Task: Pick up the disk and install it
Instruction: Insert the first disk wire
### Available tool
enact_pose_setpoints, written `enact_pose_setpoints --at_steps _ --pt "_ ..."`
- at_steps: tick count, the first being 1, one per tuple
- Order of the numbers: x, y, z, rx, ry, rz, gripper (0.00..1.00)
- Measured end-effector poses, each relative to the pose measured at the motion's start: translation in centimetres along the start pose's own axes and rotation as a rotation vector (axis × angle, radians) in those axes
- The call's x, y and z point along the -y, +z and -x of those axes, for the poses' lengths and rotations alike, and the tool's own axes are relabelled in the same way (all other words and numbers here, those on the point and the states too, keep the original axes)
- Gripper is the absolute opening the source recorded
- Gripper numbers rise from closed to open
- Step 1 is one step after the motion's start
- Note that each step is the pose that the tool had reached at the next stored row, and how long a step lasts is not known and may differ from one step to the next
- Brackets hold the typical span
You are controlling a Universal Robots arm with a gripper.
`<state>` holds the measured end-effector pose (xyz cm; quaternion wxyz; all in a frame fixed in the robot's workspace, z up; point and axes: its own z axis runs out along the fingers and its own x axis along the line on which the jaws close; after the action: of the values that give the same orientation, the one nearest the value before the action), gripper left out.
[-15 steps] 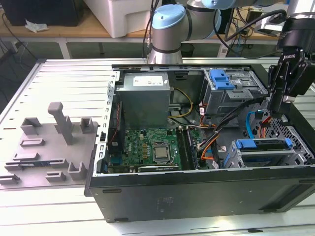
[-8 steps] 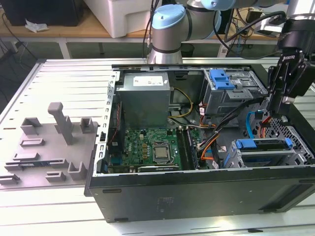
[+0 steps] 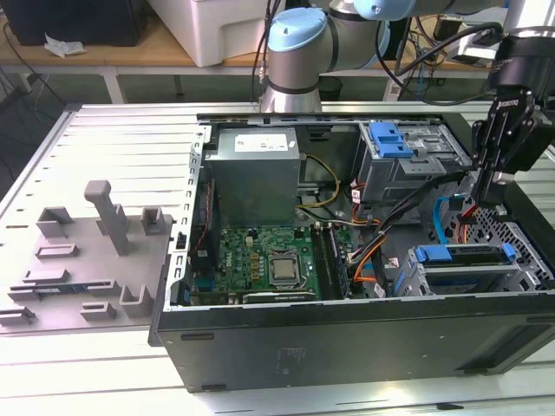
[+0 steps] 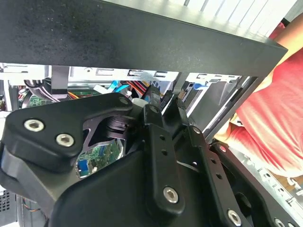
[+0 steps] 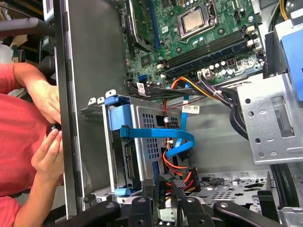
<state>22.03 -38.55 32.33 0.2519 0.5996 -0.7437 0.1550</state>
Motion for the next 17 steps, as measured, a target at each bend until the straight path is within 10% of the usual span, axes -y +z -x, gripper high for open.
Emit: enact_pose_setpoints --at_steps 17 --pt "0.00 0.03 0.02 0.0001 0.000 0.0000 0.29"
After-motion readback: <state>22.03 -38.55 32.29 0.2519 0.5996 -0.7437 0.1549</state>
